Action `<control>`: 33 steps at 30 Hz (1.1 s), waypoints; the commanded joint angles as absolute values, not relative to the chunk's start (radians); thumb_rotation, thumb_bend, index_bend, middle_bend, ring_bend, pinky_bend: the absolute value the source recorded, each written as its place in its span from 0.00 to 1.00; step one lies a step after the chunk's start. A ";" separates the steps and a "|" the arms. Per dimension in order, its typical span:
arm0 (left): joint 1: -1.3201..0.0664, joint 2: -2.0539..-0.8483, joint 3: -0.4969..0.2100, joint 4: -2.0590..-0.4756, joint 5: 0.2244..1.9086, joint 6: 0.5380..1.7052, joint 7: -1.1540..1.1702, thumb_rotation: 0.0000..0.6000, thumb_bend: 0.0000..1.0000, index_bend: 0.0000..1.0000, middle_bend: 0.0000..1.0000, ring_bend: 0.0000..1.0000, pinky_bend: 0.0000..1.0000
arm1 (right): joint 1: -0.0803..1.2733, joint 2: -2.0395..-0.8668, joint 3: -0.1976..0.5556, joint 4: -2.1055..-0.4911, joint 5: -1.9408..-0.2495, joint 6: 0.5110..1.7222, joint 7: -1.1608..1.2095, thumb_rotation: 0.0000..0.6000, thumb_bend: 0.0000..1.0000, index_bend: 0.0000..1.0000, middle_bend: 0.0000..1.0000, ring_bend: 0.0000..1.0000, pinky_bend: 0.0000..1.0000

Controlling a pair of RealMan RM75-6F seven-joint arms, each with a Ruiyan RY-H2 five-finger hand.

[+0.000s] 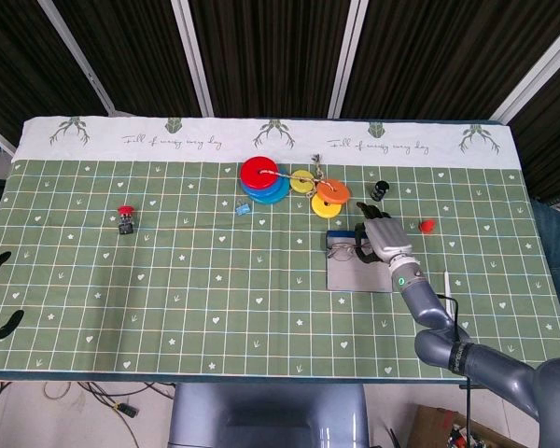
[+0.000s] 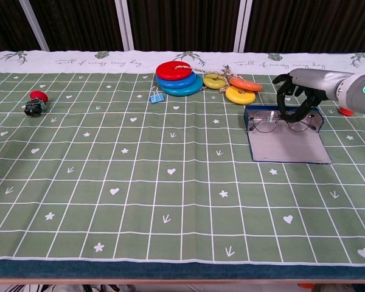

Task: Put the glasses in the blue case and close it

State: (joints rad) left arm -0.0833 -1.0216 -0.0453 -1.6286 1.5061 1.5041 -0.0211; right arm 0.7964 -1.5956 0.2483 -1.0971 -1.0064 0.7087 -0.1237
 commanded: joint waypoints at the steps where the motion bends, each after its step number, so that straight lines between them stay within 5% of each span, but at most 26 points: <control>1: -0.083 -1.022 -0.045 -1.628 1.506 1.504 -0.021 1.00 0.24 0.10 0.00 0.00 0.00 | 0.802 -1.602 0.251 -1.090 -0.994 0.705 -0.131 1.00 0.55 0.68 0.03 0.06 0.18; 9: -0.083 -1.021 -0.046 -1.629 1.505 1.504 -0.024 1.00 0.24 0.10 0.00 0.00 0.00 | 0.813 -1.614 0.248 -1.071 -0.966 0.694 -0.153 1.00 0.55 0.66 0.03 0.06 0.18; 23: -0.082 -1.019 -0.046 -1.631 1.504 1.504 -0.021 1.00 0.24 0.10 0.00 0.00 0.00 | 0.814 -1.604 0.236 -1.082 -0.928 0.696 -0.198 1.00 0.52 0.37 0.01 0.03 0.18; 33: -0.080 -1.016 -0.045 -1.633 1.506 1.507 -0.025 1.00 0.24 0.10 0.00 0.00 0.00 | 0.816 -1.593 0.236 -1.112 -0.884 0.707 -0.233 1.00 0.51 0.33 0.00 0.03 0.18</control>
